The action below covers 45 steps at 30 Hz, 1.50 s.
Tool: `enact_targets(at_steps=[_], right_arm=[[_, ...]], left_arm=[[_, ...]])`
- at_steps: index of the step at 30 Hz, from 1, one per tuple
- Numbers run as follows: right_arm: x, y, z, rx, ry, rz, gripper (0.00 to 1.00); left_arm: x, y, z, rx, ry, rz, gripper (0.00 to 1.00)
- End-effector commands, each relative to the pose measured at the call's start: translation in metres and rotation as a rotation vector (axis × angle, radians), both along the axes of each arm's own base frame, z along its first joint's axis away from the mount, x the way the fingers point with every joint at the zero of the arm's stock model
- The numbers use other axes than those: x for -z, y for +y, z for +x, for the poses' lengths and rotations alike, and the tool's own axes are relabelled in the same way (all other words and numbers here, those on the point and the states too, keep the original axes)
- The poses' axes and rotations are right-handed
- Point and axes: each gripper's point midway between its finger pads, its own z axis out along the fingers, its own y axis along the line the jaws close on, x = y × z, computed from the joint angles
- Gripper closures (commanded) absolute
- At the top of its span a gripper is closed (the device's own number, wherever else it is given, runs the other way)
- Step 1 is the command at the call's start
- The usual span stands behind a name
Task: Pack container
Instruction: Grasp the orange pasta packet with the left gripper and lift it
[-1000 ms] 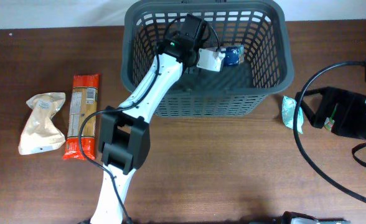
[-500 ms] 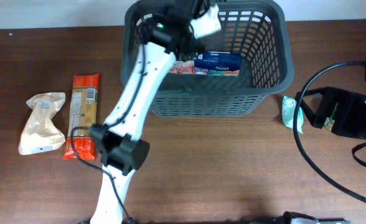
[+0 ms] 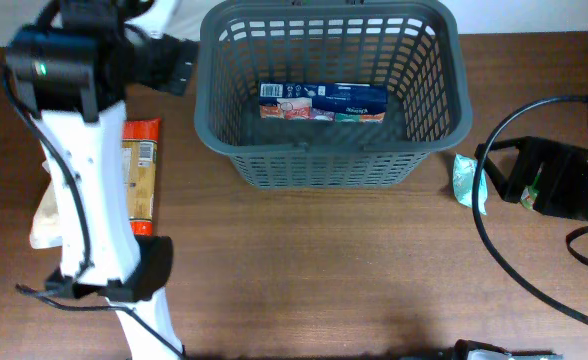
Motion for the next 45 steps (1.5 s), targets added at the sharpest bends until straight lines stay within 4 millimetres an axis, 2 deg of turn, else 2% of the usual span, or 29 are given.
enact_targets(at_steps=[1,2,3,7,11,16,19,23,30,37,41,45], right_arm=[[-0.002,0.0,0.003,-0.012,-0.013,-0.009,0.01],[-0.001,0.0,0.004,-0.011,-0.01,-0.01,0.01],[0.002,-0.003,0.007,0.0,0.003,-0.019,0.01],[0.011,-0.015,0.016,0.039,0.039,-0.057,0.01],[0.025,-0.039,0.026,0.122,0.098,-0.147,0.01],[0.043,-0.075,0.037,0.241,0.183,-0.289,0.01],[0.054,-0.094,0.044,0.293,0.241,-0.36,0.01],[0.073,-0.099,0.06,0.283,0.31,-0.362,0.01],[0.101,-0.103,0.081,0.263,0.405,-0.356,0.01],[0.129,-0.107,0.098,0.244,0.494,-0.349,0.01],[0.141,-0.108,0.105,0.236,0.532,-0.346,0.01],[0.149,-0.109,0.108,0.231,0.553,-0.344,0.01]], left_arm=[[0.075,0.052,0.008,-0.19,0.229,-0.13,0.01],[0.092,0.063,0.005,-0.219,0.288,-0.142,0.01],[0.118,0.08,-0.001,-0.263,0.369,-0.146,0.01],[0.19,0.111,-0.007,-0.343,0.519,-0.167,0.01],[0.25,0.117,-0.015,-0.352,0.604,-0.217,0.01],[0.3,0.113,-0.03,-0.317,0.677,-0.212,0.01],[0.319,0.11,-0.036,-0.309,0.699,-0.21,0.01],[0.342,0.11,-0.039,-0.31,0.693,-0.209,0.01],[0.357,0.116,-0.034,-0.313,0.654,-0.176,0.01],[0.36,0.126,-0.029,-0.335,0.625,-0.129,0.01],[0.366,0.129,-0.032,-0.343,0.627,-0.127,0.01],[0.382,0.129,-0.042,-0.347,0.659,-0.13,0.01]])
